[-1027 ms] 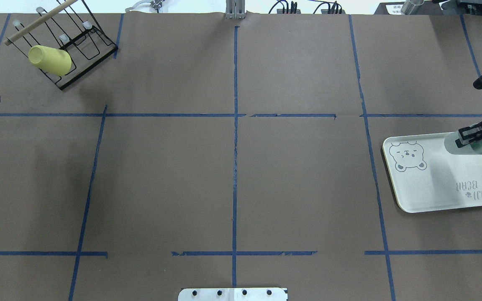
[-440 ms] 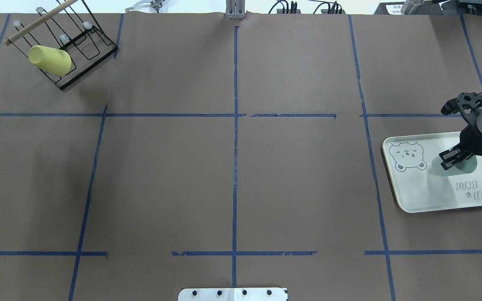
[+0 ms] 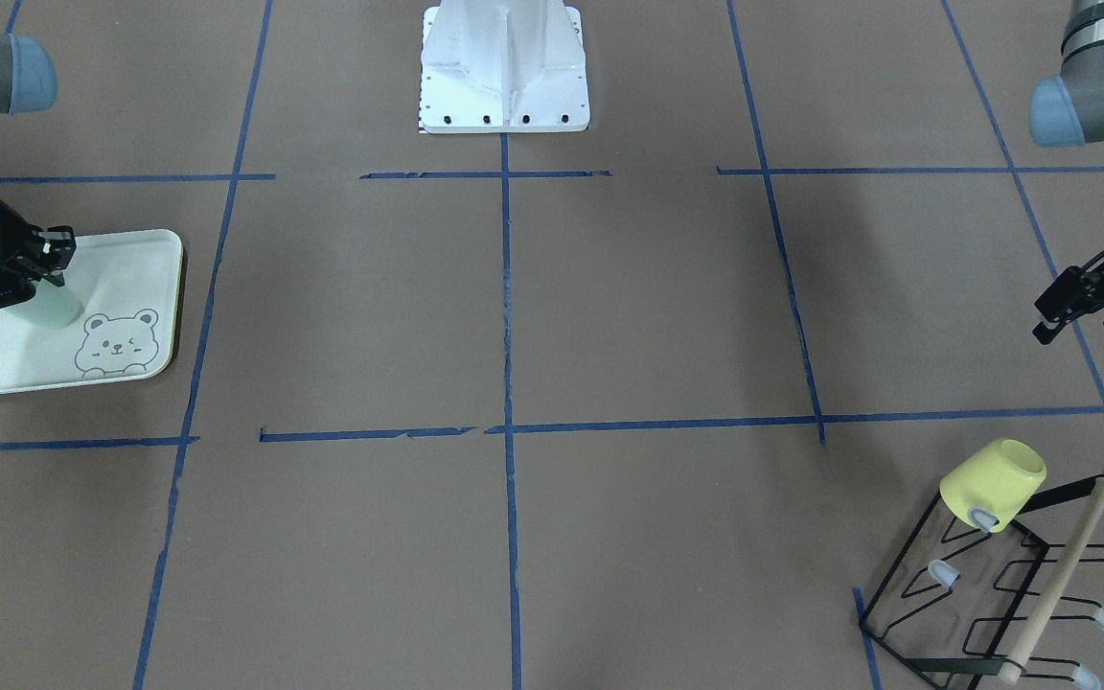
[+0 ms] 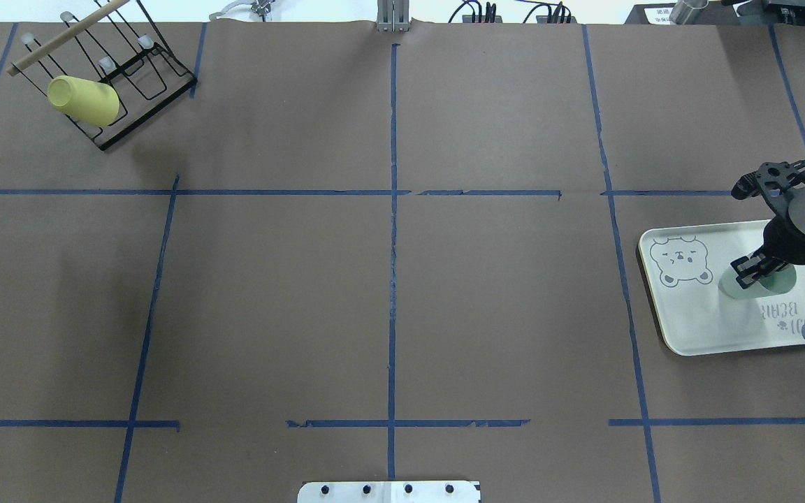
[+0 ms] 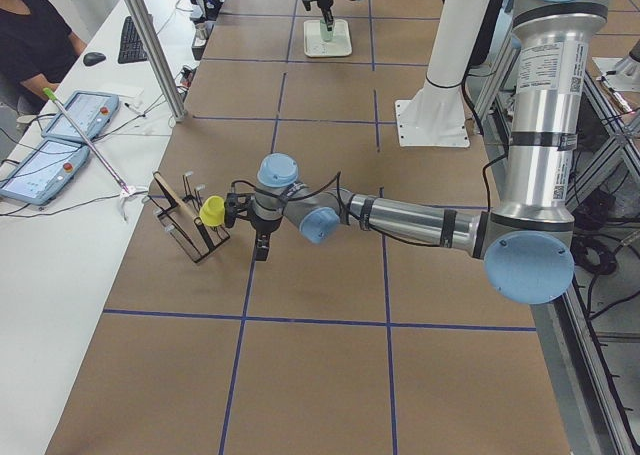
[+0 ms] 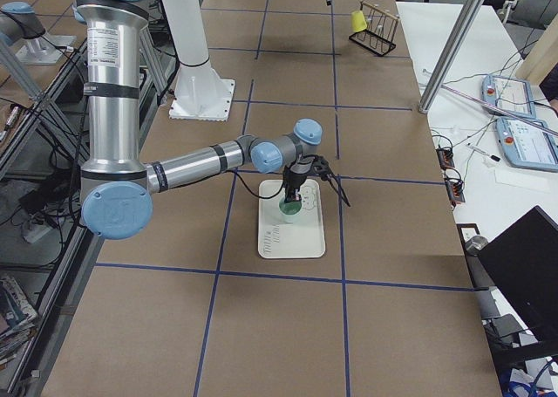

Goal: Left arm grabs green cup and hands to right arm on tray

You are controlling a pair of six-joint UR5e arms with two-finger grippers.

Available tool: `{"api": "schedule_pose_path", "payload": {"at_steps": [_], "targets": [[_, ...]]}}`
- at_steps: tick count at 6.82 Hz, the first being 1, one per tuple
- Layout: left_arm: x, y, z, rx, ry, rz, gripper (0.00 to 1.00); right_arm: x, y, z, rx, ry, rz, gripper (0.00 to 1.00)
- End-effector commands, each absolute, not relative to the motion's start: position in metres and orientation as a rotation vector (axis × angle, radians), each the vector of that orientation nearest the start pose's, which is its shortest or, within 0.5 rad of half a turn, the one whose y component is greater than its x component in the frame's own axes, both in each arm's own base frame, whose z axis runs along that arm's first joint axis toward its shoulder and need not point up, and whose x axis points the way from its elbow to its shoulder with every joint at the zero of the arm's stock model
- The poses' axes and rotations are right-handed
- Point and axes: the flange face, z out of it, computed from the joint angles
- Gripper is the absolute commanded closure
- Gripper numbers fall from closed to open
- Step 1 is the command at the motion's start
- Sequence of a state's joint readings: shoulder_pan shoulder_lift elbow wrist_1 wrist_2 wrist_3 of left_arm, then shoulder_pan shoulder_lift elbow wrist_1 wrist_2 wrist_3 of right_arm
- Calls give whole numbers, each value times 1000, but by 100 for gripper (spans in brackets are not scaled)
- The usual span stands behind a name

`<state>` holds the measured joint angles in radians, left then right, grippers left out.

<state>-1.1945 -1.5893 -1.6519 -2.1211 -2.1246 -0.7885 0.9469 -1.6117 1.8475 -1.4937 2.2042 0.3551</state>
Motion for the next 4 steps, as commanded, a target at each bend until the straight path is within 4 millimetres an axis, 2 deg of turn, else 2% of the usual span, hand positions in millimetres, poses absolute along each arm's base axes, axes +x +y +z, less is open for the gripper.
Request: {"api": "schedule_pose_path", "payload": {"at_steps": [1, 2, 3, 4], "targets": [[119, -521, 554, 238, 796, -208, 0, -219, -438, 543, -26, -695, -351, 88], [117, -518, 552, 242, 796, -207, 0, -220, -438, 543, -19, -685, -352, 77], [117, -517, 553, 240, 796, -208, 0, -223, -439, 541, -8, -672, -355, 7], [117, -517, 550, 243, 799, -206, 0, -223, -443, 534, 15, -665, -356, 0]]}}
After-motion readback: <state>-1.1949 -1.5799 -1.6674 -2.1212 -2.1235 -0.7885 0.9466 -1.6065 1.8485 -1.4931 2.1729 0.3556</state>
